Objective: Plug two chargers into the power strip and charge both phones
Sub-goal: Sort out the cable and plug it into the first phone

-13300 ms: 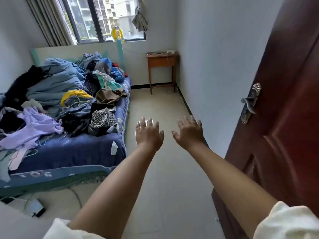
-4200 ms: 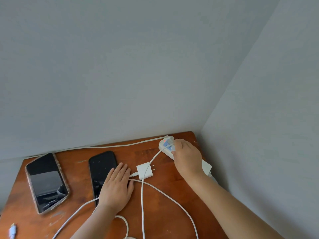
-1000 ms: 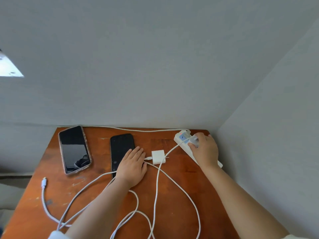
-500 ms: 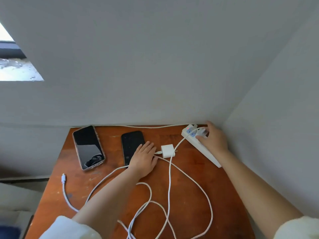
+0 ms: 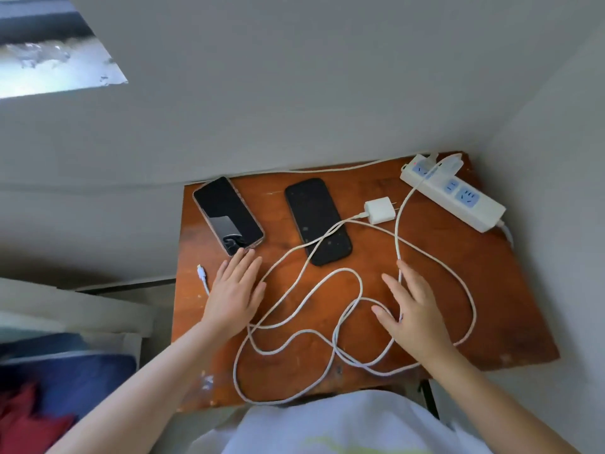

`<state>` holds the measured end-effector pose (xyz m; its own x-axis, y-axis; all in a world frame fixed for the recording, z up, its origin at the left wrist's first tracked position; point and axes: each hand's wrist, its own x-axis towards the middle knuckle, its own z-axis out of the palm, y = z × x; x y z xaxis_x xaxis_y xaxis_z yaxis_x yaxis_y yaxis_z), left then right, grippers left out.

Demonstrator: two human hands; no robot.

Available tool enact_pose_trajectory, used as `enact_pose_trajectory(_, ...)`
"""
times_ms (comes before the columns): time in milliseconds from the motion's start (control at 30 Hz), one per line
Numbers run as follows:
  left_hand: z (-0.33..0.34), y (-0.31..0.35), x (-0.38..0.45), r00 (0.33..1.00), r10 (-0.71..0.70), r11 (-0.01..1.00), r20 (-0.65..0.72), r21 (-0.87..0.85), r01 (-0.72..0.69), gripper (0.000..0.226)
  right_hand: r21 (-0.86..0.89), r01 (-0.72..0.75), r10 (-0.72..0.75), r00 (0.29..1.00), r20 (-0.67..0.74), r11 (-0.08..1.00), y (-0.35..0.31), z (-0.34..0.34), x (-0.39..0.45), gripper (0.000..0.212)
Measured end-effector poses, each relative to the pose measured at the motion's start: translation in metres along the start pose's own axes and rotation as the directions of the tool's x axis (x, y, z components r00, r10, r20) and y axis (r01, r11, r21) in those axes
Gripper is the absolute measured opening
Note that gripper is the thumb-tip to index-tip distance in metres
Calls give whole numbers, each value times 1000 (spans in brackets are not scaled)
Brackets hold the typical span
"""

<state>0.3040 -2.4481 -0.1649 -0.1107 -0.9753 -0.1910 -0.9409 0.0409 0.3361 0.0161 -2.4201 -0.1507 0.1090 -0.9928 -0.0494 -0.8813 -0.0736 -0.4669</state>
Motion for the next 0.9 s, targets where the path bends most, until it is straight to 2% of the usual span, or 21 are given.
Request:
enact_pose_trajectory(67, 4, -19, -13, 1000, -29, 1000, 12, 8, 29, 52, 41, -179, 181, 983, -34, 983, -4, 8, -5, 43)
enact_pose_trajectory(100, 7, -27, -18, 999, -32, 999, 21, 26, 31, 53, 34, -215, 216, 974, -61, 976, -4, 11, -6, 40)
enact_pose_trajectory(200, 17, -40, -23, 1000, 12, 997, 3, 82, -12, 55, 1, -228, 227, 967, -119, 974, -5, 12, -3, 33)
enact_pose_trajectory(267, 19, -41, -22, 999, 31, 997, -28, 72, -29, 55, 48, -278, 282, 944, -172, 959, -6, 12, 2, 30)
enact_pose_trajectory(433, 20, -41, -18, 997, 78, 993, -29, 91, -75, 56, 133, -463, 482, 842, -244, 876, -6, 12, 24, 28)
enact_pose_trajectory(600, 17, -36, -11, 994, 108, 989, -20, 103, -106, 54, 248, -583, 633, 686, -359, 774, -1, -10, 44, 31)
enact_pose_trajectory(633, 17, -36, -11, 994, 110, 989, -18, 106, -108, 54, 236, -592, 636, 695, -334, 771, -1, -12, 45, 32)
enact_pose_trajectory(767, 18, -40, -15, 989, 144, 986, -42, 85, -140, 52, 88, -513, 520, 848, -103, 854, -8, -6, 33, 45)
enact_pose_trajectory(833, 21, -43, -19, 985, 165, 983, -52, 85, -160, 52, 42, -483, 485, 870, -83, 874, -13, 4, 20, 49)
enact_pose_trajectory(900, 21, -45, -23, 983, 184, 979, -30, 92, -180, 59, -30, -465, 458, 879, -131, 885, -18, 12, 9, 53)
